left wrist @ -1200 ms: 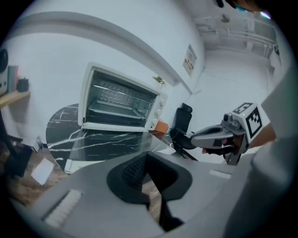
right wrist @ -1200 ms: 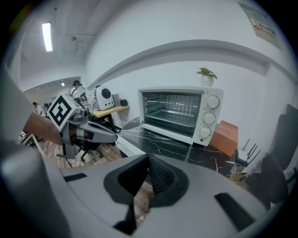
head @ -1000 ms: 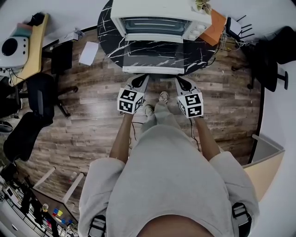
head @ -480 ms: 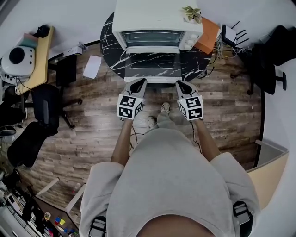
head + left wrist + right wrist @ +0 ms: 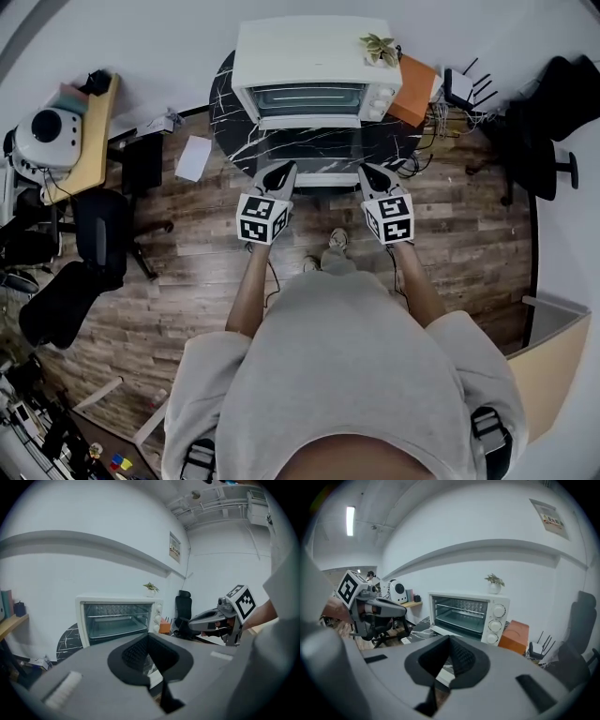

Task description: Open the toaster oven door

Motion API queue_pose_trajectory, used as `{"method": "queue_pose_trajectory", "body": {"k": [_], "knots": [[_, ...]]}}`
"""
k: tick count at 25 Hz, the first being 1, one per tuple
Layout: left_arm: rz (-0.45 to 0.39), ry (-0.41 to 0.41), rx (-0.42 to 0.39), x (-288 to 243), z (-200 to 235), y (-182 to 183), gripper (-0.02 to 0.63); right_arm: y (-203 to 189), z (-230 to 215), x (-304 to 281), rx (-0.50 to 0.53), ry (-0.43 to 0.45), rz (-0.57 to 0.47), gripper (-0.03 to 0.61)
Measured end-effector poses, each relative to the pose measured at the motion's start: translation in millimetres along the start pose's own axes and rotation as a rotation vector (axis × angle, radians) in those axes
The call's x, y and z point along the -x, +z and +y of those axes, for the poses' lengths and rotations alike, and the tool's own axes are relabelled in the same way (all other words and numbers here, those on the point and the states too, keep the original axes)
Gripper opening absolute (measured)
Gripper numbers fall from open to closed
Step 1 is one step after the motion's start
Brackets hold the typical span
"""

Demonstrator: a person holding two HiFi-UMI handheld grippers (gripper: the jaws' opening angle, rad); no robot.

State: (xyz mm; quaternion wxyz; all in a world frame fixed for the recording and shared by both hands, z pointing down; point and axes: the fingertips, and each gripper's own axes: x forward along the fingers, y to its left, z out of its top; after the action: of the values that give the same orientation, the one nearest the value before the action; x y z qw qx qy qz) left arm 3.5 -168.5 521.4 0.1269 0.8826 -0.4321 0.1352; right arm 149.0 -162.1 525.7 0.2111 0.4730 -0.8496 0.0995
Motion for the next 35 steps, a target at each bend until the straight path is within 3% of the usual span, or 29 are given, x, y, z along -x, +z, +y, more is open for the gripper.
{"method": "queue_pose_trajectory", "body": {"k": [19, 35], "knots": [[-0.078, 0.017, -0.036, -6, 11, 51, 0.009, 40, -26, 1, 0.02, -0.041, -0.087, 0.012], [-0.093, 0.036, -0.044, -10, 16, 60, 0.009, 51, -31, -8, 0.032, -0.034, -0.104, 0.012]]}}
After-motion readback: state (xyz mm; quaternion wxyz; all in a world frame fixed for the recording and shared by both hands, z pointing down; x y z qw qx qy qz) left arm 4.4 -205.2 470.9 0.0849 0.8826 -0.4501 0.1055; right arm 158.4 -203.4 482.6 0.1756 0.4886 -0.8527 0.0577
